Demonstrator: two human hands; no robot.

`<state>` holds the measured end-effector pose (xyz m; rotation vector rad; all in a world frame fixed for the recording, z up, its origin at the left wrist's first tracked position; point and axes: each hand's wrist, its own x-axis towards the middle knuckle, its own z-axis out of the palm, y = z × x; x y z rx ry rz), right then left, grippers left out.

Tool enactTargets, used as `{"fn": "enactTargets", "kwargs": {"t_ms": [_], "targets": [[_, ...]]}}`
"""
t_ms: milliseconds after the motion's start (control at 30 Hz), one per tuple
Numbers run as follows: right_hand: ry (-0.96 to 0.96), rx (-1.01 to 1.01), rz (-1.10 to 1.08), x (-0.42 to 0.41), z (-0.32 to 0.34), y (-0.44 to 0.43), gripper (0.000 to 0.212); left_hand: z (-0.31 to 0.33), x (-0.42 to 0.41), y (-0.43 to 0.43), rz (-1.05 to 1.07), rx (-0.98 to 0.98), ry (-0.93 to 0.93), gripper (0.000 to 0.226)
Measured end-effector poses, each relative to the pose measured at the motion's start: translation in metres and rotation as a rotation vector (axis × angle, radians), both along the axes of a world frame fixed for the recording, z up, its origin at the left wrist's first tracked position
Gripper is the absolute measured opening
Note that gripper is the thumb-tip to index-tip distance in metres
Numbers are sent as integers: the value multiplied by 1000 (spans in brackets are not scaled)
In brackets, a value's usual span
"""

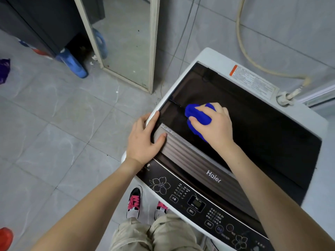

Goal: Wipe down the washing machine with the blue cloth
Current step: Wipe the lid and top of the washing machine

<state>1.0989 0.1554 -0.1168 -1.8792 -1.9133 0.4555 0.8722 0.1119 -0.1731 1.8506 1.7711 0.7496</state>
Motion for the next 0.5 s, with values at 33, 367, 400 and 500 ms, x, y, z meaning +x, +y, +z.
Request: {"fn": "enactTargets", "kwargs": {"t_ms": [33, 367, 400, 500], "targets": [[-6, -2, -11, 4, -2, -5, 36, 0, 1, 0, 4, -2, 6, 70], [-37, -33, 12, -55, 0, 61, 41, 0, 0, -1, 7, -8, 10, 70], [-29, -33, 16, -44, 0, 47, 40, 0, -1, -1, 5, -5, 8, 69], [-25, 10, -11, 0, -2, -10, 36, -2, -1, 0, 8, -7, 32, 70]]}}
